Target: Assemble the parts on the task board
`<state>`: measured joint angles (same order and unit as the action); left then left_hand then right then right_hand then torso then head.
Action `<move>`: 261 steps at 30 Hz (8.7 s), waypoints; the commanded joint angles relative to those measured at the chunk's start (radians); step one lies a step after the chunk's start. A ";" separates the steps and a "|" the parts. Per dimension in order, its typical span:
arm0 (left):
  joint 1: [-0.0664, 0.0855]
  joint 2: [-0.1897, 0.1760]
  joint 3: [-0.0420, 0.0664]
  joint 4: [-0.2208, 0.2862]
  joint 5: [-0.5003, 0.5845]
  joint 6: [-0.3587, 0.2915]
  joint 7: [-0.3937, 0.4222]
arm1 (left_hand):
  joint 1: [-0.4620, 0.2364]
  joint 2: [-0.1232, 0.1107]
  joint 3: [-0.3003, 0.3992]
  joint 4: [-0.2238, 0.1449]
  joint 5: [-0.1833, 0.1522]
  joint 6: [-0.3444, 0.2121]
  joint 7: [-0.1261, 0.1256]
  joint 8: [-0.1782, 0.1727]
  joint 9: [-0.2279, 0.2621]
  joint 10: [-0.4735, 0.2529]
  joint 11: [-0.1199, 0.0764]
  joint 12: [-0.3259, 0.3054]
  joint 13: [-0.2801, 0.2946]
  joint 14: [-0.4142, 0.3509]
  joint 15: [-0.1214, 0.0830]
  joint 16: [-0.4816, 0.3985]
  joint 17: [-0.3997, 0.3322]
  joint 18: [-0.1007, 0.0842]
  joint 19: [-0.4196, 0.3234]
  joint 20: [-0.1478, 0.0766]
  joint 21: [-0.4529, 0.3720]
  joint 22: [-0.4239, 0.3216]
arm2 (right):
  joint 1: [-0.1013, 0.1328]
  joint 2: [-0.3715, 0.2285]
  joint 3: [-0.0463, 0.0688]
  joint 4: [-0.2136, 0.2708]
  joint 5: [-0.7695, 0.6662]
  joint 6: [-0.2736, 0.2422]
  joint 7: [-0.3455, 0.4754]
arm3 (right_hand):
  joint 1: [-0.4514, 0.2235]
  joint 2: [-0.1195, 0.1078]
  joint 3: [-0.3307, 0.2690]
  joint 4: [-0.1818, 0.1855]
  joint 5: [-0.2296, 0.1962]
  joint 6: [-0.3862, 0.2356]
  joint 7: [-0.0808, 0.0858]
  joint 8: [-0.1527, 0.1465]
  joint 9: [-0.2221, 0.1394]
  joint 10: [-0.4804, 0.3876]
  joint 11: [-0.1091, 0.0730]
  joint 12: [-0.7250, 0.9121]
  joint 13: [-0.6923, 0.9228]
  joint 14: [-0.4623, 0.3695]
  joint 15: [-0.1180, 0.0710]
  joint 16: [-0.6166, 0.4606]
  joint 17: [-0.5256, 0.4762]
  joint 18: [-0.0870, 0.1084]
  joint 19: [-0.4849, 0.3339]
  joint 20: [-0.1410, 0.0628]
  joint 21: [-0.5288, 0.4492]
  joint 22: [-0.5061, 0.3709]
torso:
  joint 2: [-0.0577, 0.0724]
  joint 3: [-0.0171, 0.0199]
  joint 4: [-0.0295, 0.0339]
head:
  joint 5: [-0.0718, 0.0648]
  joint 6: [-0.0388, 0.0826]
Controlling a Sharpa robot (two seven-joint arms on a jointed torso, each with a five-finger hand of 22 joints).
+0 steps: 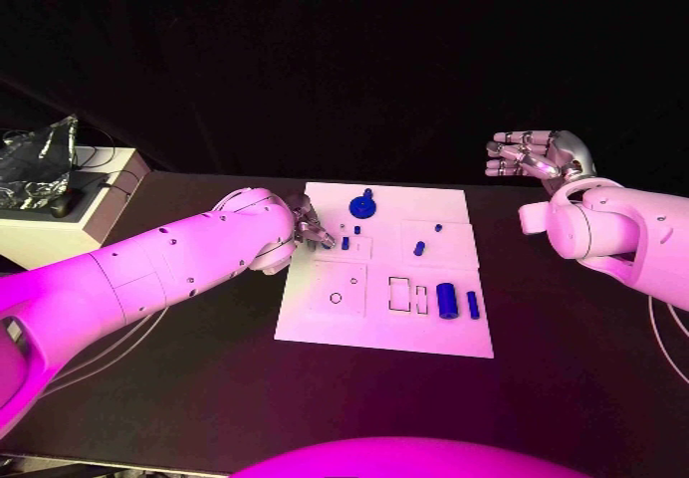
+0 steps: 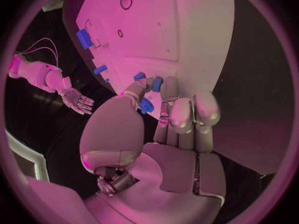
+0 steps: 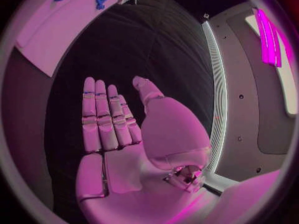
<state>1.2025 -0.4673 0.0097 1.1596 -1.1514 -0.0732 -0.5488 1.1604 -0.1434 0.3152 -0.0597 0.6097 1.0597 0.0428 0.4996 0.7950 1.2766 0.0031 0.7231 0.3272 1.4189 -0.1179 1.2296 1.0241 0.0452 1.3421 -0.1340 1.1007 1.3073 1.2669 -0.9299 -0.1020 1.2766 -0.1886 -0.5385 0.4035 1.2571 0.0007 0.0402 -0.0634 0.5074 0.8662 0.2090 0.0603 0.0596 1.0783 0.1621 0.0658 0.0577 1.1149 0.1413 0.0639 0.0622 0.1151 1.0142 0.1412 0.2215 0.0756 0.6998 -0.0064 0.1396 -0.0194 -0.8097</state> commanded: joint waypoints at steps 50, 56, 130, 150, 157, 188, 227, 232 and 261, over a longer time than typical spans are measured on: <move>-0.007 0.000 -0.002 -0.002 0.021 -0.024 -0.001 | 0.093 0.137 -0.518 0.204 -0.017 0.004 -0.070 0.037 -0.001 0.009 -0.081 0.069 -0.005 -0.013 -0.001 -0.061 -0.100 -0.001 -0.020 0.005 -0.068 0.085 | 0.000 0.003 0.000 0.002 -0.004 0.014 0.011 | 0.007 0.006 -0.010 -0.001 0.004 -0.016 0.004 -0.005 -0.002 -0.012 0.000 -0.006 0.000 -0.009 0.000 -0.003 -0.001 -0.003 -0.010 0.000 0.004 -0.001 | 0.001 -0.0006 -0.0005 | 0.000 0.003; -0.007 -0.017 -0.001 0.020 0.020 -0.026 -0.005 | 0.080 0.130 -0.536 0.219 -0.024 0.005 -0.072 0.045 0.003 0.011 -0.082 0.073 -0.007 -0.013 -0.002 -0.056 -0.094 -0.001 -0.018 0.004 -0.065 0.087 | -0.001 0.003 0.000 0.002 -0.004 0.015 0.010 | 0.007 0.006 -0.012 -0.002 0.004 -0.017 0.005 -0.005 -0.002 -0.012 0.001 -0.006 0.000 -0.010 0.000 -0.003 -0.001 -0.003 -0.011 0.000 0.005 -0.001 | 0.000 -0.0014 -0.0005 | -0.002 0.002; -0.001 0.127 -0.019 -0.178 -0.292 -0.147 0.530 | 0.270 0.075 -0.329 0.032 -0.258 -0.025 0.064 -0.434 -0.728 -0.247 0.108 -0.515 -0.264 -0.424 0.162 -0.072 -0.640 0.069 -0.330 0.176 -0.635 -0.043 | -0.003 0.028 0.001 -0.001 -0.019 0.018 0.015 | 0.001 0.008 0.024 -0.055 0.005 -0.016 0.001 -0.005 -0.002 -0.015 0.000 -0.006 0.000 -0.014 0.000 -0.003 -0.001 -0.002 -0.018 0.000 0.013 -0.001 | 0.022 0.0004 -0.0079 | -0.019 0.045; 0.000 0.131 -0.023 -0.185 -0.291 -0.110 0.510 | 0.302 0.092 -0.289 0.056 -0.260 0.019 0.075 -0.437 -0.729 -0.165 0.100 -0.585 -0.265 -0.414 0.156 0.033 -0.703 0.087 -0.309 0.178 -0.610 0.021 | -0.002 0.029 0.001 0.001 -0.025 0.018 0.015 | 0.000 0.009 0.024 -0.053 0.005 -0.016 0.002 -0.005 -0.002 -0.015 0.000 -0.006 0.000 -0.014 0.000 -0.003 -0.001 -0.002 -0.018 0.000 0.013 -0.001 | 0.021 0.0021 -0.0096 | -0.014 0.032; -0.002 0.137 -0.023 -0.196 -0.290 -0.076 0.497 | 0.297 0.086 -0.183 0.030 -0.260 0.026 0.078 -0.438 -0.731 -0.137 0.097 -0.621 -0.265 -0.417 0.152 0.045 -0.706 0.088 -0.322 0.172 -0.572 0.023 | -0.001 0.029 0.001 0.002 -0.025 0.019 0.015 | -0.001 0.009 0.023 -0.052 0.005 -0.015 0.002 -0.005 -0.002 -0.015 0.000 -0.006 0.000 -0.014 0.000 -0.003 -0.001 -0.002 -0.018 0.000 0.013 -0.001 | 0.022 0.0025 -0.0104 | -0.016 0.031; -0.004 0.132 -0.024 -0.195 -0.246 -0.133 0.512 | 0.276 0.122 -0.083 -0.015 -0.264 0.150 0.070 -0.436 -0.725 0.004 0.055 -0.644 -0.263 -0.361 0.117 0.053 -0.706 0.091 -0.328 0.151 -0.474 0.022 | 0.000 0.026 0.002 0.008 -0.029 0.014 0.021 | 0.000 0.011 0.024 -0.049 0.006 -0.008 0.001 -0.004 -0.002 -0.012 -0.001 -0.006 0.000 -0.012 -0.001 -0.003 -0.001 -0.001 -0.017 -0.001 0.015 -0.001 | 0.021 0.0034 -0.0090 | -0.017 0.032; -0.008 0.020 0.015 -0.100 -0.157 -0.139 0.518 | 0.257 0.107 -0.009 -0.063 -0.263 0.150 0.077 -0.436 -0.726 0.009 0.059 -0.655 -0.263 -0.357 0.118 0.026 -0.661 0.092 -0.363 0.142 -0.391 0.015 | 0.000 0.026 0.002 0.009 -0.030 0.011 0.026 | 0.000 0.006 0.033 -0.047 0.008 -0.007 0.002 -0.005 -0.002 -0.012 -0.001 -0.006 0.000 -0.012 -0.001 -0.003 -0.001 -0.002 -0.018 -0.002 0.016 -0.001 | 0.019 0.0012 -0.0068 | -0.009 0.033; -0.008 0.023 0.015 -0.105 -0.156 -0.128 0.517 | 0.259 0.109 -0.011 -0.062 -0.263 0.149 0.078 -0.436 -0.726 0.009 0.059 -0.655 -0.263 -0.356 0.118 0.026 -0.660 0.092 -0.363 0.142 -0.391 0.015 | 0.000 0.027 0.002 0.009 -0.030 0.011 0.026 | -0.001 0.004 0.032 -0.046 0.008 -0.009 0.002 -0.005 -0.002 -0.012 -0.001 -0.006 0.000 -0.012 0.000 -0.003 -0.001 -0.002 -0.018 -0.001 0.016 -0.001 | 0.019 0.0014 -0.0050 | -0.010 0.031; -0.009 0.038 0.014 -0.126 -0.167 -0.083 0.496 | 0.262 0.111 -0.023 -0.059 -0.265 0.149 0.077 -0.436 -0.726 0.009 0.058 -0.655 -0.263 -0.355 0.118 0.025 -0.657 0.092 -0.359 0.142 -0.393 0.015 | 0.000 0.027 0.002 0.010 -0.030 0.012 0.026 | 0.001 0.006 0.030 -0.045 0.008 -0.008 0.002 -0.005 -0.002 -0.012 -0.001 -0.006 0.000 -0.012 -0.001 -0.003 -0.001 -0.002 -0.018 -0.001 0.015 -0.001 | 0.019 0.0023 -0.0059 | -0.010 0.029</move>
<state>1.1940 -0.4333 0.0235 1.0323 -1.3151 -0.1767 -0.0489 1.4156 -0.0387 0.2964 -0.1188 0.3424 1.2056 0.1184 0.0602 0.0681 1.2825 0.0579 0.0648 0.0641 1.0595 -0.0017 1.2604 0.3658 0.1296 0.9845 0.0090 0.7067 1.3075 1.2667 -0.9028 -0.1008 1.2844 -0.2109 -0.5373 0.4155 1.2625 0.0061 0.0696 -0.1116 0.5110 0.8558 0.2125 0.0603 0.0585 1.0678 0.1656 0.0659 0.0578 1.1079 0.1414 0.0639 0.0624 0.1150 1.0000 0.1414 0.2330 0.0758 0.7180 -0.0041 0.1337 -0.0292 -0.7819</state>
